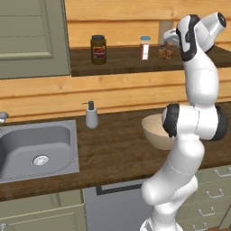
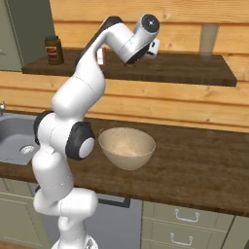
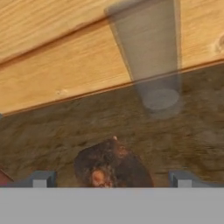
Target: Open the cabinet, pick up the bread from the cabinet and place it in the basket. Then move the basket to the dining counter.
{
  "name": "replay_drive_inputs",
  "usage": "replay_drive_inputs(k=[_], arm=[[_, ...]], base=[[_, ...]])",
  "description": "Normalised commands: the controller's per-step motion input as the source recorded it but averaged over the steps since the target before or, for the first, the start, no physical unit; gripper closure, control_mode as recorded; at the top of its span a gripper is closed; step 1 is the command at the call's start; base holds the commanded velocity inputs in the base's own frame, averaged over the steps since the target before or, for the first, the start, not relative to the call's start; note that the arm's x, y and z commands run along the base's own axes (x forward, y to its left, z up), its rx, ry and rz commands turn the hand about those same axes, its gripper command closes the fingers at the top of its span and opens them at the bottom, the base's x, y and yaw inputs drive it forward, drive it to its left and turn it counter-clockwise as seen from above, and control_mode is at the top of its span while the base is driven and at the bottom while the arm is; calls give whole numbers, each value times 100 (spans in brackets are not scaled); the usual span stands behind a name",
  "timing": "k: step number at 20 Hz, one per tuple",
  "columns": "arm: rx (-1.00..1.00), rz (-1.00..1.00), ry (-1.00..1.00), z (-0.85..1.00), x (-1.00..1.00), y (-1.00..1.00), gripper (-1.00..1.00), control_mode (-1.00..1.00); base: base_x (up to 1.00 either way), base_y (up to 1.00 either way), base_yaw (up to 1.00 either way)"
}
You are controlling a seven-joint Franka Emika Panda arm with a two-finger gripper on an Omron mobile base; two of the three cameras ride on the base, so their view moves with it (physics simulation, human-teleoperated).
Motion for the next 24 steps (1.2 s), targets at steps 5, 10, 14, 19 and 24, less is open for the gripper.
replay_drive_inputs(k=[5,10,14,19,24], arm=[[0,8,1,-18,18,-2,-100,-100],[-1,14,0,-22,15,-1,-100,-100],[-2,14,0,-4,16,0,-100,-100],[-6,14,-1,-6,4,0,-100,-100],[-10,14,-6,-24,-1,0,-100,-100]], base=[[0,0,0],[0,0,0],[0,0,0],[0,0,0],[0,0,0]])
